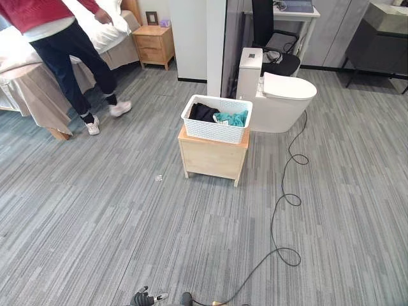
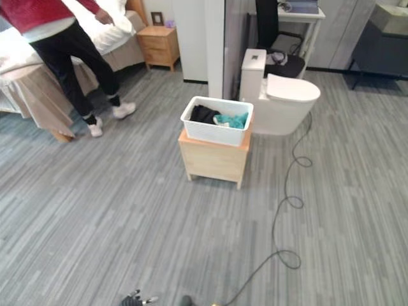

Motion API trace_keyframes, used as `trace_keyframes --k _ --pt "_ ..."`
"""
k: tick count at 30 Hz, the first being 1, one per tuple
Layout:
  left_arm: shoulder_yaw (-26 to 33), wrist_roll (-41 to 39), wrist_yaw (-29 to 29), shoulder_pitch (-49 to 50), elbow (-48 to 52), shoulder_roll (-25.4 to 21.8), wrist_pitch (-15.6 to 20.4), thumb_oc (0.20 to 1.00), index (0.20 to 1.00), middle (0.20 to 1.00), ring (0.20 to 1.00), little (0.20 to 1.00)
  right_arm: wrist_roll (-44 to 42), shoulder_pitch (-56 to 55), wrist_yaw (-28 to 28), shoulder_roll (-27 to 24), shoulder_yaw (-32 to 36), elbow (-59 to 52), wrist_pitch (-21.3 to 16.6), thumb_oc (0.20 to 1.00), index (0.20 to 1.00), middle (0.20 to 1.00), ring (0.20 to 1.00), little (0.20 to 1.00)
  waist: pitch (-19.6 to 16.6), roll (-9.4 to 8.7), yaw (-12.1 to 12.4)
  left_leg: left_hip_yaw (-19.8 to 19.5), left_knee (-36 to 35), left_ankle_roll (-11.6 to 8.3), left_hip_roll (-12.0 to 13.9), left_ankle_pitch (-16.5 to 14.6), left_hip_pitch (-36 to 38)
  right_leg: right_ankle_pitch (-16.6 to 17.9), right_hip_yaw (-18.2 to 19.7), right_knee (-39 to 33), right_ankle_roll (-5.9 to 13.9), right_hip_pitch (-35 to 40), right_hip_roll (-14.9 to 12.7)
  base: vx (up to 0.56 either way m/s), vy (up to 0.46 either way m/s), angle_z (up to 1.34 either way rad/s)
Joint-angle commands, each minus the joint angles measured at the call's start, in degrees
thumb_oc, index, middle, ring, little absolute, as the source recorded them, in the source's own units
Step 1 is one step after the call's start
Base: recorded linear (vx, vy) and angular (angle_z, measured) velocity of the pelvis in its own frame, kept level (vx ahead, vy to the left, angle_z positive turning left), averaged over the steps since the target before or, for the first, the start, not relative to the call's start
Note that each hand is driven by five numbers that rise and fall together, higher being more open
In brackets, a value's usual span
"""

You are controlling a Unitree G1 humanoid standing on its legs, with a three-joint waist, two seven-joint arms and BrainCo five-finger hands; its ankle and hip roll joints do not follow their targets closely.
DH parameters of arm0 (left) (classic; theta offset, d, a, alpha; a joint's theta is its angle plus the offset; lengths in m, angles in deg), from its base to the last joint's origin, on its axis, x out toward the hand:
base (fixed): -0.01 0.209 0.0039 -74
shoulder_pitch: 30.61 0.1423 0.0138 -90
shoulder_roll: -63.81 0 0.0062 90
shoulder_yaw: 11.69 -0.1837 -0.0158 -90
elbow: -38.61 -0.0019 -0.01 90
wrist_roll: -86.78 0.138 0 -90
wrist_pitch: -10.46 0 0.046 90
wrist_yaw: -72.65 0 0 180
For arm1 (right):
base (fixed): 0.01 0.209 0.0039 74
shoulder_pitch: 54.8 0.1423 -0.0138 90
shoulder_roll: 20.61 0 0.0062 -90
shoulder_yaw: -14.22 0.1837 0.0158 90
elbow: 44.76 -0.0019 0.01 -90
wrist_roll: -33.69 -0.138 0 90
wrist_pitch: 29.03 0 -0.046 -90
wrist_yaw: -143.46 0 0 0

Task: Grab the laundry basket,head to the washer,open it,put in the laundry and shut it.

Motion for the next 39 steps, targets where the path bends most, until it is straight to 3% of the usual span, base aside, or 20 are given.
trace_keyframes --k 1,24,31,33,36,37,39 --pt "-0.4 0.2 1.0 -3.2 -2.7 2.5 1.4 1.0 1.0 1.0 1.0 1.0 1.5 3.0 -0.1 1.0 -3.0 1.8 0.0 1.0 1.0 1.0 1.0 1.0 0.8 -1.07 0.8 -3.4 0.3 1.2 -1.5 -3.2 0.1 -0.1 -0.2 0.5 -1.14 -0.6 -0.1 0.01 0.001 0.05" --pt "-1.0 0.9 1.7 -2.1 -1.9 3.3 1.4 1.0 1.0 1.0 1.0 1.0 2.1 2.3 -0.5 -0.3 -1.5 4.9 0.6 1.0 1.0 1.0 1.0 1.0 0.3 -0.36 1.2 -4.3 0.3 1.07 -1.6 -3.5 1.2 -0.7 -1.0 0.5 -0.89 0.8 -0.1 0.01 0.0 0.02" --pt "-1.7 1.0 1.6 -2.3 0.0 2.9 1.3 1.0 1.0 1.0 1.0 1.0 0.9 2.7 -0.8 -1.2 -0.1 5.9 0.7 1.0 1.0 1.0 1.0 1.0 1.2 -0.13 1.2 -5.5 0.3 0.82 -0.7 -3.0 0.9 -1.6 -0.8 0.5 -2.13 1.0 1.2 0.0 -0.051 0.07" --pt "-1.9 0.8 1.4 -2.6 0.8 2.6 1.2 1.0 1.0 1.0 1.0 1.0 0.0 3.2 -0.9 -1.6 0.8 6.2 0.7 1.0 1.0 1.0 1.0 1.0 2.4 -0.24 1.2 -5.6 1.0 0.27 0.4 -2.2 0.2 -2.4 -0.9 1.2 -3.43 1.0 2.1 -0.01 -0.108 0.16" --pt "-2.3 -0.2 1.7 -2.4 1.6 2.0 1.2 1.0 1.0 1.0 1.0 1.0 -0.7 3.5 -1.0 -2.0 1.2 5.8 0.5 1.0 1.0 1.0 1.0 1.0 4.5 -1.51 1.1 -4.3 13.3 -1.34 0.4 -2.6 -6.6 -4.3 -1.2 4.5 -5.4 0.2 2.4 -0.04 -0.134 0.26" --pt "-2.2 -0.4 1.5 -3.0 1.6 1.4 1.0 1.0 1.0 1.0 1.0 1.0 -1.0 3.8 -1.3 -1.9 0.6 4.4 0.2 1.0 1.0 1.0 1.0 1.0 6.0 -2.25 1.4 -4.1 20.8 -2.46 0.5 0.6 -11.3 -4.5 -1.5 5.3 -6.04 -0.1 2.4 -0.1 -0.183 0.39" --pt "-1.2 -0.9 0.9 -3.4 1.7 1.1 0.8 1.0 1.0 1.0 1.0 1.0 -1.7 4.3 -1.2 -1.7 -0.6 3.1 0.0 1.0 1.0 1.0 1.0 1.0 8.1 -3.19 2.0 -3.6 31.0 -2.04 0.1 4.4 -17.4 -4.9 -1.7 6.0 -6.76 -0.3 3.2 -0.05 -0.201 0.33"
